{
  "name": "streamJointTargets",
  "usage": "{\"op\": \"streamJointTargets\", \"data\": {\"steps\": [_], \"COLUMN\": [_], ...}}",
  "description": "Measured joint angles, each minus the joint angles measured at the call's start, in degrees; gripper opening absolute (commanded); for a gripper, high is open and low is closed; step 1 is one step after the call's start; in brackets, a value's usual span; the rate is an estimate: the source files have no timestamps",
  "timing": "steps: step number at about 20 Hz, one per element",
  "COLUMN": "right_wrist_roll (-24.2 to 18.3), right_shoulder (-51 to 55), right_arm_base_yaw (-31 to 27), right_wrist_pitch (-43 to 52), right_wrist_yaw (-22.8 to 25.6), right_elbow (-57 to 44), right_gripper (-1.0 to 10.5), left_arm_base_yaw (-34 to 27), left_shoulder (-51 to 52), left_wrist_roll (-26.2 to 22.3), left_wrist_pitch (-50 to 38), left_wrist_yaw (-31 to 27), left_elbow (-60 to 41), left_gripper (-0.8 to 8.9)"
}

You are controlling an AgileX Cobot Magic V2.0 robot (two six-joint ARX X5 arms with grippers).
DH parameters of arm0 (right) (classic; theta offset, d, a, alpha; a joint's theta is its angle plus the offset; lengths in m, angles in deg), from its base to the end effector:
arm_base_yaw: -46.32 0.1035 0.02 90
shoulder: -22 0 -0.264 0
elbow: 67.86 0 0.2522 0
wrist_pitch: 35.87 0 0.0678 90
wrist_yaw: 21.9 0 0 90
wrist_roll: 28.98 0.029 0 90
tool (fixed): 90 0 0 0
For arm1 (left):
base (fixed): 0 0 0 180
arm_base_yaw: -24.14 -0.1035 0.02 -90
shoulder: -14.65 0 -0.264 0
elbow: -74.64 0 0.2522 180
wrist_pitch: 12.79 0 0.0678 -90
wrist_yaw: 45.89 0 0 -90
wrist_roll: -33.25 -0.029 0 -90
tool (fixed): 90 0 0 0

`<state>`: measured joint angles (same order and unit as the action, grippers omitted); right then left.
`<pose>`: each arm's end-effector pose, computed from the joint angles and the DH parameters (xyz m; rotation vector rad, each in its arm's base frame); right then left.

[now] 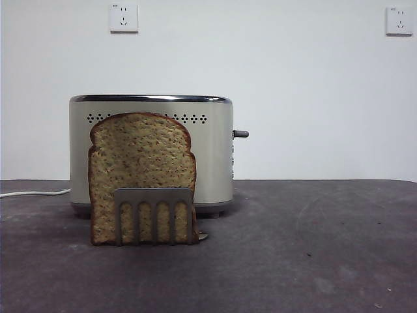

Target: Pick up a slice of bread from the rack,put the bread on the toaster,press the button

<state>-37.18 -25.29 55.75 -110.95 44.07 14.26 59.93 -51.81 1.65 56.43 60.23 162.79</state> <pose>0.1164 0.0313 0.3806 -0.0428 0.6645 0.6084 0.1685 -0.1314 0.3682 0.6289 0.5915 -1.0692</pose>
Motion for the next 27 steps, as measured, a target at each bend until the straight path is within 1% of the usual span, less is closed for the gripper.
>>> {"op": "streamJointTargets", "data": {"steps": [3,6,10,11,14,16,18,19,27], "right_wrist_roll": [0.0,0.0,0.0,0.0,0.0,0.0,0.0,0.0,0.0], "right_shoulder": [-0.5,-0.7,-0.7,-0.8,-0.8,-0.7,-0.7,-0.8,-0.8], "right_arm_base_yaw": [0.9,1.5,1.5,1.5,1.5,1.5,1.5,1.5,1.5], "right_wrist_pitch": [0.0,0.0,-0.3,-0.3,-0.4,-0.4,-0.4,-0.4,-0.4], "right_wrist_yaw": [0.0,0.0,0.0,0.0,0.0,0.0,0.0,0.0,0.0], "right_elbow": [0.0,0.0,0.0,0.0,0.0,0.0,0.0,0.0,0.0], "right_gripper": [-0.1,-0.1,-0.1,-0.1,-0.1,-0.1,-0.1,-0.1,-0.1], "left_arm_base_yaw": [3.2,3.7,3.7,3.7,3.7,3.7,3.7,3.7,3.5], "left_shoulder": [-7.5,-13.4,-19.0,-20.2,-22.3,-22.4,-22.3,-22.3,-22.3], "left_wrist_roll": [-4.3,-7.2,-9.9,-10.4,-11.0,-11.1,-11.1,-11.3,-11.3], "left_wrist_pitch": [-0.5,-2.4,-3.6,-3.6,-3.8,-4.4,-4.5,-4.5,-4.5], "left_wrist_yaw": [-6.2,-8.3,-11.4,-11.6,-11.9,-11.9,-12.0,-12.1,-12.2], "left_elbow": [0.1,0.1,0.1,0.1,0.1,0.1,0.1,0.1,0.1], "left_gripper": [5.97,5.96,5.91,5.57,3.12,1.28,0.07,-0.08,-0.08]}}
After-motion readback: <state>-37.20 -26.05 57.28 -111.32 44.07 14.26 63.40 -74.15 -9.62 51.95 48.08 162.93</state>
